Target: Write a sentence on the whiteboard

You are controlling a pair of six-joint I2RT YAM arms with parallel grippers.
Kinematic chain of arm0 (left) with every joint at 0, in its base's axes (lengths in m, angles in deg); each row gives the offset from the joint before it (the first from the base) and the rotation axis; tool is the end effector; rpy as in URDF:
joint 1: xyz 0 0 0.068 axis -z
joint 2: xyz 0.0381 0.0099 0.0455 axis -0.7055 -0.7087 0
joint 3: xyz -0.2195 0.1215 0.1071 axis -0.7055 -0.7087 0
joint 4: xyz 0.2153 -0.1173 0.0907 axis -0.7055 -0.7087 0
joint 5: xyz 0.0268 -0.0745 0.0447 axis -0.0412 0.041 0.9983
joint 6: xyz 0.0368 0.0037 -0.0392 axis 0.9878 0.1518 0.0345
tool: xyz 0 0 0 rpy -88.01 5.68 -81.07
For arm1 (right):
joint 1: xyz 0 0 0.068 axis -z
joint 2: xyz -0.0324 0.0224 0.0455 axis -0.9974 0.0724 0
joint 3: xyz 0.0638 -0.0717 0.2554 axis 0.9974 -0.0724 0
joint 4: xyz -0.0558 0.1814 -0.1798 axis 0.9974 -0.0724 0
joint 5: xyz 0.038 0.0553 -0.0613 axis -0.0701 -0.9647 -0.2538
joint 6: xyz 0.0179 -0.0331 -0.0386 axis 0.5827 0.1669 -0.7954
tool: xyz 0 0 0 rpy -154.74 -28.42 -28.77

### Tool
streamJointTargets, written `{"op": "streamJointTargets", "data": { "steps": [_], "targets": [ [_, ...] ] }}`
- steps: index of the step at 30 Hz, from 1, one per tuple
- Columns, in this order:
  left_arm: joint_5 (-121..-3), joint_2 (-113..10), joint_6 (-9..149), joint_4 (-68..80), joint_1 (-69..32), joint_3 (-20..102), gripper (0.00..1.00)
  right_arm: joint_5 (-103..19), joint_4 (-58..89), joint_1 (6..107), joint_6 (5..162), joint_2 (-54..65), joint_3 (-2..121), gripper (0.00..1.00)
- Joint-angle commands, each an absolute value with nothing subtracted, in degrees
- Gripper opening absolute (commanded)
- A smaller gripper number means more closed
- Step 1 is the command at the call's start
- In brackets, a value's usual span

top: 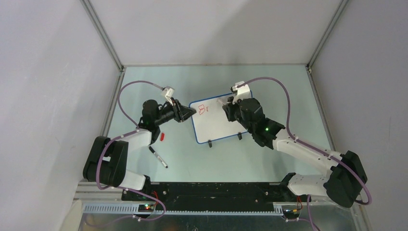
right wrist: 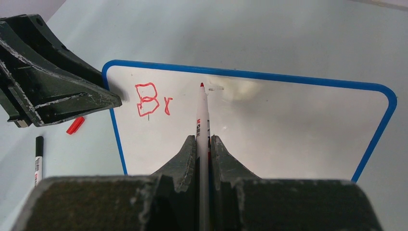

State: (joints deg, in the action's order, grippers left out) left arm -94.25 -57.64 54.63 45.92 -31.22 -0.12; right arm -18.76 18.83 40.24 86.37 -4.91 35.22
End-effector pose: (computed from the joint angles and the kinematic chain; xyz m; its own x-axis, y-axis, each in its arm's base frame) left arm 0.2700 -0.0894 0.2090 -0.4939 -0.2343 -0.8374 0.6524 0.5367 -0.5350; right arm 0.2074 0.1979 0.3083 -0.2802 -0.0503 -0.9586 -0.4617 0.8826 0.0886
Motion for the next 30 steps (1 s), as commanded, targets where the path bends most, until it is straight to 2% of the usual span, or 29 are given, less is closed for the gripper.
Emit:
{"op": "streamJointTargets", "data": {
  "steps": [1,12,30],
  "targets": [
    [-94.4,-56.8,54.2,48.4,-31.2,1.1,0.36,-19.1,19.1,40.4,86.4,-6.5,36.1,0.00],
    [-94.2,-56.4,54.2,48.3,-31.2,0.9,0.23,-20.6,17.4,39.8,85.8,-3.6,38.0,0.00],
    [-93.2,-57.3,54.7,46.7,-31.2,1.5,0.22,-18.9,16.3,37.0,83.7,0.8,41.9,0.00]
  ]
}}
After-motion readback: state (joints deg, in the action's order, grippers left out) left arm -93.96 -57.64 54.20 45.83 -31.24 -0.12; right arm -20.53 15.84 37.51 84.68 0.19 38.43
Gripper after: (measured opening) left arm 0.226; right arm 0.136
